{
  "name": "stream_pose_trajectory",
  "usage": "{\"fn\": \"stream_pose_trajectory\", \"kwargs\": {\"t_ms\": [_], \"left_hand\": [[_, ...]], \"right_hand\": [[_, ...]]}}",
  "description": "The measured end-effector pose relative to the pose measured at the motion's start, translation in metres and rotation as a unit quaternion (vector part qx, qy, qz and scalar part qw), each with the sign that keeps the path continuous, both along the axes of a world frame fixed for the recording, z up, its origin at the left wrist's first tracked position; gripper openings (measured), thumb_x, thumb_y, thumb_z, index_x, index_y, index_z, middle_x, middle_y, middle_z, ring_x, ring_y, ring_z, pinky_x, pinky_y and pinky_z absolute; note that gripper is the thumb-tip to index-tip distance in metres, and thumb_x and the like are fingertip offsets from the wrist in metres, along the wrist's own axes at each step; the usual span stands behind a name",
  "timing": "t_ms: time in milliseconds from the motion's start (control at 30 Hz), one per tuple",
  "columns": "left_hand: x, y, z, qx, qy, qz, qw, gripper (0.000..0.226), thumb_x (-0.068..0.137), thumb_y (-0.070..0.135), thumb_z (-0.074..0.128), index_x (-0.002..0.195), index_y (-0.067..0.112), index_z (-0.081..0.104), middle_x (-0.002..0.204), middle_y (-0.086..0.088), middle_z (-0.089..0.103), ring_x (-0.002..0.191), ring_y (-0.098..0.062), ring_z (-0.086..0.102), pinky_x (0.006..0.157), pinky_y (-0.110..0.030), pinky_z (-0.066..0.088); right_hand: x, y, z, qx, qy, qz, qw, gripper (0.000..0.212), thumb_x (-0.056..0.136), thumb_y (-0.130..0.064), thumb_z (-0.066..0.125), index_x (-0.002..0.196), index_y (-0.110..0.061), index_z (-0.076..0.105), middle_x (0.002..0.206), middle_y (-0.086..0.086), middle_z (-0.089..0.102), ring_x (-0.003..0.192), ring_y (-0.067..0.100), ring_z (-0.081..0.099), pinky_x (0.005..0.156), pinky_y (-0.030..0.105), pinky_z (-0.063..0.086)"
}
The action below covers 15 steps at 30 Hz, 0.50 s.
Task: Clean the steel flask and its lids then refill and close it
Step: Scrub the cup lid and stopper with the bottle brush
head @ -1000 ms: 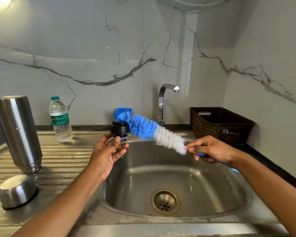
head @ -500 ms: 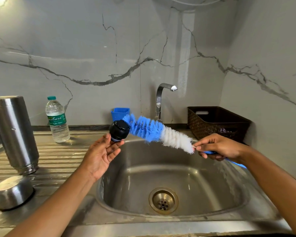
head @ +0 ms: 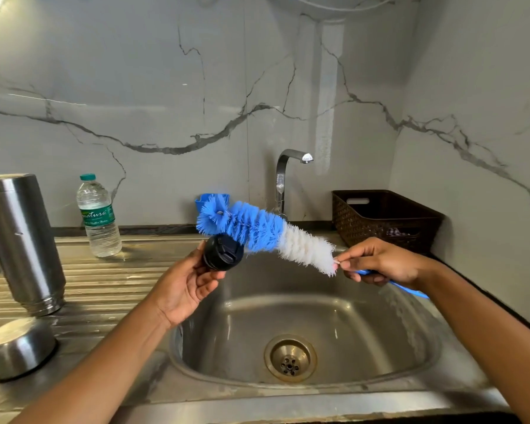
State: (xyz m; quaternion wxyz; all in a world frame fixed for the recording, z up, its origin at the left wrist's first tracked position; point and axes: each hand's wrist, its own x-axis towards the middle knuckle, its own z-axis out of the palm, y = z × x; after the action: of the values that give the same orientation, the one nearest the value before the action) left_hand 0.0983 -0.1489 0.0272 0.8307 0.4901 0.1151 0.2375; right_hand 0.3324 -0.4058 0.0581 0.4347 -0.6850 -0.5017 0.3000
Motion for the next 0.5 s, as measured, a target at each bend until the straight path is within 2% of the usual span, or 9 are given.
{"fn": "stream_pose_trajectory", "kwargs": {"t_ms": [33,67,133,200,233,267,333,433,500], "left_hand": [[-0.001,0.001,0.002,-0.008,0.003,0.006,1.0,0.043,0.069,0.036,0.061,0.095,0.003,0.063,0.057,-0.009,0.066,0.042,-0.008,0.061,0.039,-0.017,0.05],[-0.002,0.003,0.003,-0.01,0.01,0.005,1.0,0.043,0.067,0.038,0.066,0.092,0.003,0.064,0.054,-0.009,0.064,0.04,-0.008,0.06,0.038,-0.017,0.05],[-0.002,0.002,0.002,-0.002,0.025,-0.014,1.0,0.059,0.039,0.043,0.091,0.079,0.003,0.073,0.053,-0.011,0.063,0.038,-0.01,0.059,0.037,-0.019,0.05],[-0.001,-0.003,0.001,0.007,0.045,-0.02,0.999,0.07,0.015,0.043,0.096,0.07,0.005,0.075,0.054,-0.013,0.063,0.038,-0.011,0.06,0.036,-0.02,0.05],[-0.001,-0.003,0.002,0.007,0.049,-0.018,0.999,0.067,0.021,0.043,0.095,0.072,0.004,0.074,0.054,-0.013,0.063,0.038,-0.011,0.059,0.036,-0.02,0.05],[-0.001,-0.002,0.002,0.003,0.05,-0.012,0.999,0.06,0.038,0.043,0.091,0.078,0.003,0.072,0.053,-0.012,0.062,0.038,-0.01,0.059,0.037,-0.019,0.05],[-0.004,0.0,0.004,-0.009,0.038,0.006,0.999,0.045,0.063,0.037,0.069,0.091,0.002,0.064,0.053,-0.01,0.063,0.038,-0.009,0.059,0.038,-0.017,0.05],[-0.003,0.002,0.002,-0.017,0.039,0.013,0.999,0.036,0.073,0.033,0.057,0.095,0.005,0.061,0.056,-0.009,0.065,0.041,-0.008,0.06,0.039,-0.017,0.051],[-0.002,0.0,0.001,-0.017,0.054,0.02,0.998,0.034,0.074,0.033,0.058,0.095,0.006,0.062,0.059,-0.007,0.067,0.043,-0.008,0.062,0.04,-0.017,0.051]], "right_hand": [[0.003,-0.003,0.002,-0.003,0.004,-0.006,1.0,0.037,0.068,-0.042,0.077,0.094,-0.016,0.076,0.06,0.005,0.05,0.041,0.009,0.029,0.039,0.016,0.025],[0.004,-0.007,0.004,-0.01,-0.001,-0.019,1.0,0.03,0.072,-0.038,0.075,0.093,-0.016,0.076,0.061,0.006,0.049,0.041,0.009,0.029,0.039,0.016,0.025],[0.004,-0.01,0.006,-0.03,-0.019,-0.025,0.999,0.015,0.085,-0.019,0.064,0.092,-0.019,0.077,0.061,0.007,0.048,0.042,0.01,0.028,0.04,0.018,0.023],[0.001,-0.005,0.003,-0.045,-0.039,-0.021,0.998,0.022,0.09,-0.01,0.057,0.096,-0.02,0.076,0.061,0.005,0.049,0.044,0.011,0.028,0.041,0.02,0.022],[-0.001,-0.003,0.001,-0.046,-0.046,-0.018,0.998,0.022,0.091,-0.009,0.056,0.099,-0.018,0.075,0.061,0.004,0.05,0.045,0.011,0.029,0.042,0.02,0.022],[-0.002,-0.003,0.001,-0.044,-0.048,-0.018,0.998,0.022,0.092,-0.009,0.056,0.101,-0.017,0.074,0.06,0.004,0.05,0.045,0.011,0.028,0.042,0.02,0.022],[0.004,-0.007,0.003,-0.037,-0.045,-0.033,0.998,0.022,0.091,-0.009,0.056,0.099,-0.018,0.075,0.06,0.004,0.049,0.045,0.011,0.027,0.041,0.02,0.021],[0.006,-0.009,0.002,-0.025,-0.056,-0.051,0.997,0.022,0.091,-0.01,0.057,0.097,-0.02,0.075,0.06,0.004,0.05,0.045,0.01,0.028,0.04,0.019,0.022],[-0.003,0.001,-0.003,-0.004,-0.082,-0.059,0.995,0.02,0.091,-0.011,0.057,0.101,-0.017,0.073,0.058,0.0,0.052,0.043,0.007,0.032,0.04,0.018,0.025]]}}
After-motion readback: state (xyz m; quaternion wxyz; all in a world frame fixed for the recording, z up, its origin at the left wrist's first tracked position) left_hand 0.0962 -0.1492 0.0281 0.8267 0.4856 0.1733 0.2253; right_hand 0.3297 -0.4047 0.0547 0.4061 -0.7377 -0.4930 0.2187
